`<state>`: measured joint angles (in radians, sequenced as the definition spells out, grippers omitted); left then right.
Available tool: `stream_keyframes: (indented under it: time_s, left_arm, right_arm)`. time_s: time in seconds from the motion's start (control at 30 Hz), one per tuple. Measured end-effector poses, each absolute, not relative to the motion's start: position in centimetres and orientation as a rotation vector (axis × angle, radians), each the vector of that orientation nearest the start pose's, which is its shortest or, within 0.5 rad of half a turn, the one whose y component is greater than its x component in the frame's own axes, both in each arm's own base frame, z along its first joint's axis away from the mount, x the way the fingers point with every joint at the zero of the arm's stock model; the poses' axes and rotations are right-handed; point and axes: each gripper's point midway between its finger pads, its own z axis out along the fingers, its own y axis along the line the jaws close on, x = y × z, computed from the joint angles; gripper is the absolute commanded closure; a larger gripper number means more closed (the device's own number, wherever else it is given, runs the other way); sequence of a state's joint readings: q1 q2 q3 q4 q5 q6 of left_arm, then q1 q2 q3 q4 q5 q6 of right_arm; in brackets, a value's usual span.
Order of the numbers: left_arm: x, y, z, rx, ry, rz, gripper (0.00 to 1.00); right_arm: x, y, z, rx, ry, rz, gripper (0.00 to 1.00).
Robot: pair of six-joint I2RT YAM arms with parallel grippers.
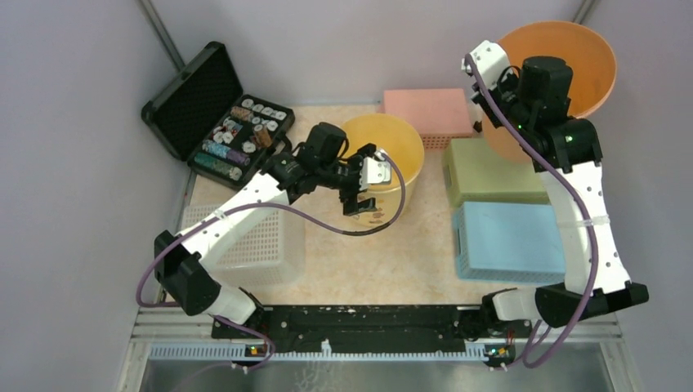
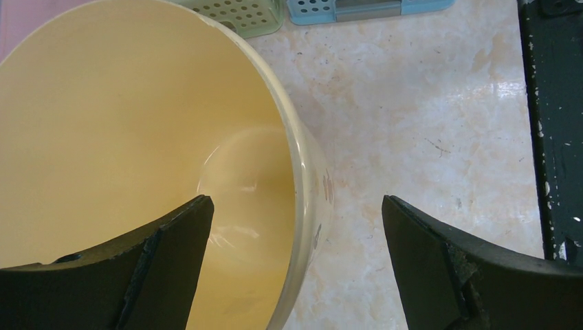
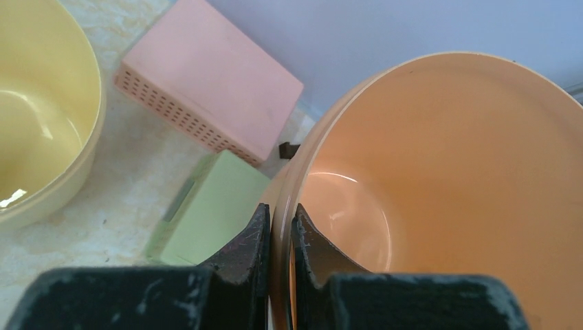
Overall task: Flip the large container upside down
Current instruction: Place the container inside the container.
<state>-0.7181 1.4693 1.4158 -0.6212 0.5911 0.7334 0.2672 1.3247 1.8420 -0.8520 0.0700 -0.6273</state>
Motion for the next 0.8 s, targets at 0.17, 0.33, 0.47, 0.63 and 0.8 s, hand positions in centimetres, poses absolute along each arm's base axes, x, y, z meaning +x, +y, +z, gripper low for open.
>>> stream_keyframes:
  time_s: [0.17, 0.33, 0.47, 0.63, 0.8]
  left_arm:
    - [25.8, -32.4, 24.2, 1.692, 1.429, -0.623, 0.02]
    - [25.8, -32.8, 22.8, 1.727, 1.446, -0.607, 0.15]
    - [25.8, -32.9, 21.6, 1.755, 1.478, -0.599, 0.28]
    - [26.2, -32.9, 20.9, 1.761, 1.514, -0.577, 0.48]
    - [26.6, -32.9, 21.8, 1.748, 1.513, -0.553, 0.7]
  right_arm:
    - [37.5, 5.2, 40.7, -0.77, 1.831, -0.214, 1.0]
    - [39.0, 4.6, 39.1, -0.753, 1.884, -0.147, 1.0]
    - [39.3, 4.9, 38.1, -0.769, 1.908, -0.104, 1.0]
    - [39.1, 5.3, 37.7, -0.777, 1.917, -0.06, 1.0]
    - [39.2, 4.9, 37.7, -0.767, 1.919, -0.056, 1.0]
